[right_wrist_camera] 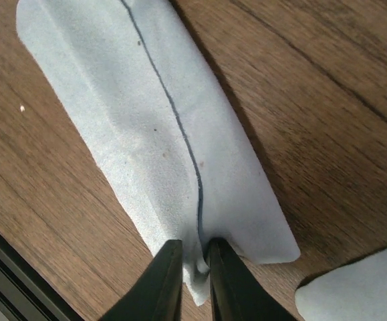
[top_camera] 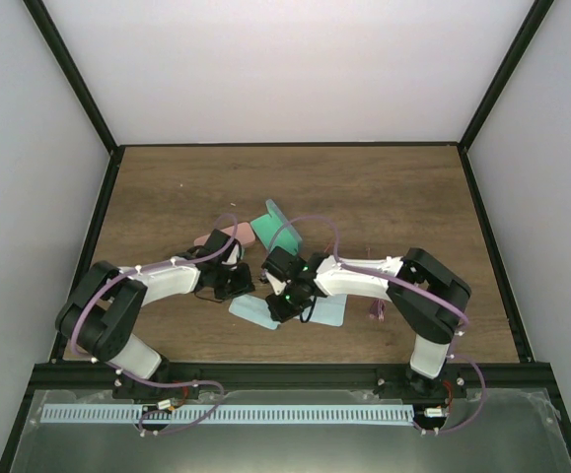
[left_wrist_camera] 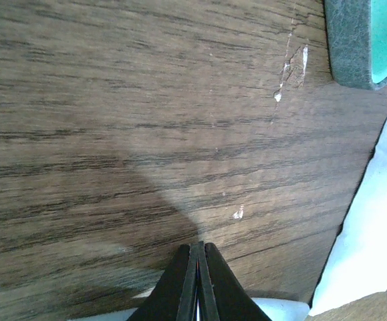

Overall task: Organize the sunglasses
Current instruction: Adjust the glasses cleaning cloth at the center of the board.

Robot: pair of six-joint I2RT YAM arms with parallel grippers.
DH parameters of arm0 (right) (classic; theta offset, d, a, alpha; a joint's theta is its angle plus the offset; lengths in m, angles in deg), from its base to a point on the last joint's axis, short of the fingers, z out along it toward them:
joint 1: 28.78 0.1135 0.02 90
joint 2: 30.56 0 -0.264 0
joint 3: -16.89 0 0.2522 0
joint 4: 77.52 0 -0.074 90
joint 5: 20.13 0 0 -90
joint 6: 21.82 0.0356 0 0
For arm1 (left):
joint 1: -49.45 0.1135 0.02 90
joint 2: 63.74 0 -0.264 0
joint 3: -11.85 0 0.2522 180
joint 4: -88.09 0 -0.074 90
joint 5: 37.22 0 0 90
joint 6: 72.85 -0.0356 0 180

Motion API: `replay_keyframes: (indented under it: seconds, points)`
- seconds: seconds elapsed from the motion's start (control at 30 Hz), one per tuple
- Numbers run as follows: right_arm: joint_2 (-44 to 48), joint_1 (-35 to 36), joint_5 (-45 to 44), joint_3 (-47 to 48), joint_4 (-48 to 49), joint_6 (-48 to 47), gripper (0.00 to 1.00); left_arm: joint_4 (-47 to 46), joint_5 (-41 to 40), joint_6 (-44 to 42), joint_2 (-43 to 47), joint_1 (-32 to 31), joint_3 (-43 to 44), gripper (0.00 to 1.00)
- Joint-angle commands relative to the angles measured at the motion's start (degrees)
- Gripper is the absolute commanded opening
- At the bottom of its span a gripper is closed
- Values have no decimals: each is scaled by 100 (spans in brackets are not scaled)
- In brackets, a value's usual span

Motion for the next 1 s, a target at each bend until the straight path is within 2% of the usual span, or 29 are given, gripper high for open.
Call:
replay_keyframes:
  seconds: [0.0,0.07,0.13,0.53,0.97]
  points:
    - [189,58,-147,131,-78,-88,16,268,-177,19,-255,11,-124,4]
    - [202,53,-186,136,-89,-84,20,272,-168,13,-277,18,-111,4]
    - [204,56,-192,152,-95,-106,20,272,-159,13,-298,11,-102,4]
    - [193,67,-140,144,-100,-117,1,298,-161,-14,-346,11,-52,4]
    - [135,320,-221,289,-153,-95,1,298,-168,-9,-280,11,-123,4]
